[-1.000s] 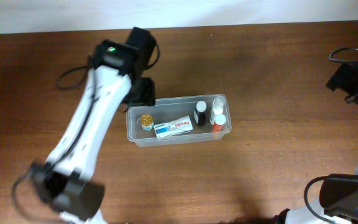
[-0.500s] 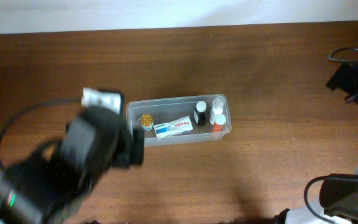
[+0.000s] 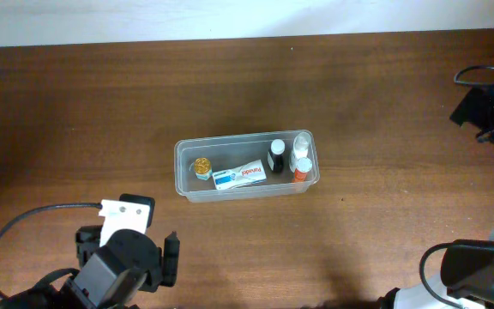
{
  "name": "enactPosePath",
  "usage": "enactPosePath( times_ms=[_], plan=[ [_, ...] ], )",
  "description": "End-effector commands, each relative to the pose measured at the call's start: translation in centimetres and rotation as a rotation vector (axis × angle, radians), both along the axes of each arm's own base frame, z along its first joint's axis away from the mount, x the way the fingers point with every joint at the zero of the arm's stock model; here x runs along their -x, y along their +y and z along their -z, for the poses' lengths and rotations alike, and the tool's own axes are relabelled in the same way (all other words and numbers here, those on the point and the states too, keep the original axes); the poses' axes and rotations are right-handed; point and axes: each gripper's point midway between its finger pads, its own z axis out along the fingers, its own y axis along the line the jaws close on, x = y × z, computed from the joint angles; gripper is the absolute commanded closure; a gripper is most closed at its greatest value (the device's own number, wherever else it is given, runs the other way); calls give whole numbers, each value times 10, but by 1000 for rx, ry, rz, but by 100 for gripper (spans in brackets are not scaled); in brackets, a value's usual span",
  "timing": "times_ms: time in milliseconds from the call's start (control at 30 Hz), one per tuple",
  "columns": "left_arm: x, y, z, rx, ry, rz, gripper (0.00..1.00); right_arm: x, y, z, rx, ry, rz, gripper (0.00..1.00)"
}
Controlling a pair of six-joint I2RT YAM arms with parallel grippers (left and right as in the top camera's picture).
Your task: Pack container
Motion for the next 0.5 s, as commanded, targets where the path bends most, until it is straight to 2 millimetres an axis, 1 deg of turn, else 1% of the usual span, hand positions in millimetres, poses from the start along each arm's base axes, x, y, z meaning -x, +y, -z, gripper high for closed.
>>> enactPosePath(
  times_ms=[0, 67, 167, 267, 333, 400, 467],
  plan=[
    [-8, 8, -1, -68, -56, -11, 1, 3, 0, -14, 17, -41, 9, 2],
    [-13, 6, 3, -95, -67, 12, 1, 3, 0, -14, 17, -41, 9, 2],
    [-28, -3, 11, -151, -117, 56, 1, 3, 0, -14, 17, -41, 9, 2],
    [-44, -17, 24, -205, -168, 122, 0, 3, 0, -14, 17, -41, 9, 2],
    [-54, -27, 37, -226, -193, 158, 1, 3, 0, -14, 17, -41, 9, 2],
    [-62, -38, 46, -225, -235, 193, 1, 3, 0, -14, 17, -41, 9, 2],
    [-70, -45, 52, -207, -295, 206, 1, 3, 0, -14, 17, -41, 9, 1]
  ],
)
